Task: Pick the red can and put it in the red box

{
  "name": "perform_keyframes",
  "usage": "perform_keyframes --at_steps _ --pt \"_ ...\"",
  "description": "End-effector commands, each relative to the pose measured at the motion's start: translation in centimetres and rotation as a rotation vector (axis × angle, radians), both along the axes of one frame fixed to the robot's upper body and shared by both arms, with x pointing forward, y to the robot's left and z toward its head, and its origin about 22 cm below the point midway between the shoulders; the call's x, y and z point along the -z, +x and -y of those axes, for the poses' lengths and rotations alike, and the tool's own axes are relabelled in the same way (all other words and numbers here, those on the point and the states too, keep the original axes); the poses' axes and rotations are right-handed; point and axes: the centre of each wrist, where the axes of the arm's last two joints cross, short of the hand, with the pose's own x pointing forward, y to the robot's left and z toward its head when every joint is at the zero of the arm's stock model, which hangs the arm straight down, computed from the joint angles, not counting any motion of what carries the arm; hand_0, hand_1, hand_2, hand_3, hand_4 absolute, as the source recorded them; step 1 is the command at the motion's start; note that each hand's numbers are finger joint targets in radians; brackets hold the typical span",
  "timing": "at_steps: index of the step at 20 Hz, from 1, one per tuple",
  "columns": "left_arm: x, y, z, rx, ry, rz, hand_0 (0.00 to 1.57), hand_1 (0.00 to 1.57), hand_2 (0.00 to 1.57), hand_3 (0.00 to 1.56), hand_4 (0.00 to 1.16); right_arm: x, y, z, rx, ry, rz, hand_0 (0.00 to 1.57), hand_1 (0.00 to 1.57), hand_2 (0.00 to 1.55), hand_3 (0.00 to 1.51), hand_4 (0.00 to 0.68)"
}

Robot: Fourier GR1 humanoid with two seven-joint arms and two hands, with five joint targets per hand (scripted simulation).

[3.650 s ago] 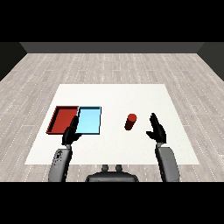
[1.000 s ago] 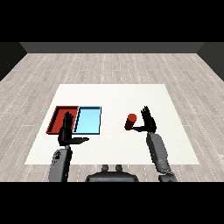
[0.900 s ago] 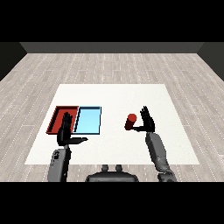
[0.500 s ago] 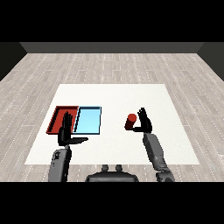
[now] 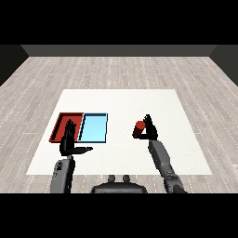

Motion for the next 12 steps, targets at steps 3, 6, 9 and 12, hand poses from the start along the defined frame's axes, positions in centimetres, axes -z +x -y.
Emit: perform_keyframes --at_steps 3,6,9,12 --pt "0.5 -0.3 1.0 -0.025 0.008 -0.004 0.0 0.0 0.0 0.0 0.0 -0.2 0.8 -0.1 -0.021 0.006 -0.015 0.0 0.0 0.0 0.0 0.0" --pt "-1.8 -1.0 1.6 0.004 -0.005 0.007 0.0 0.0 0.0 0.0 0.0 1.2 0.0 0.8 -0.021 0.026 -0.001 0.0 0.0 0.0 0.0 0.0" --pt "-0.6 0.1 1.0 0.01 0.011 0.014 0.0 0.0 0.0 0.0 0.0 1.3 0.1 2.3 -0.027 -0.007 -0.005 0.0 0.0 0.0 0.0 0.0" --pt "-0.9 -1.2 0.5 0.004 -0.004 0.003 0.0 0.0 0.0 0.0 0.0 -0.3 1.8 0.3 -0.02 -0.014 -0.034 0.0 0.0 0.0 0.0 0.0"
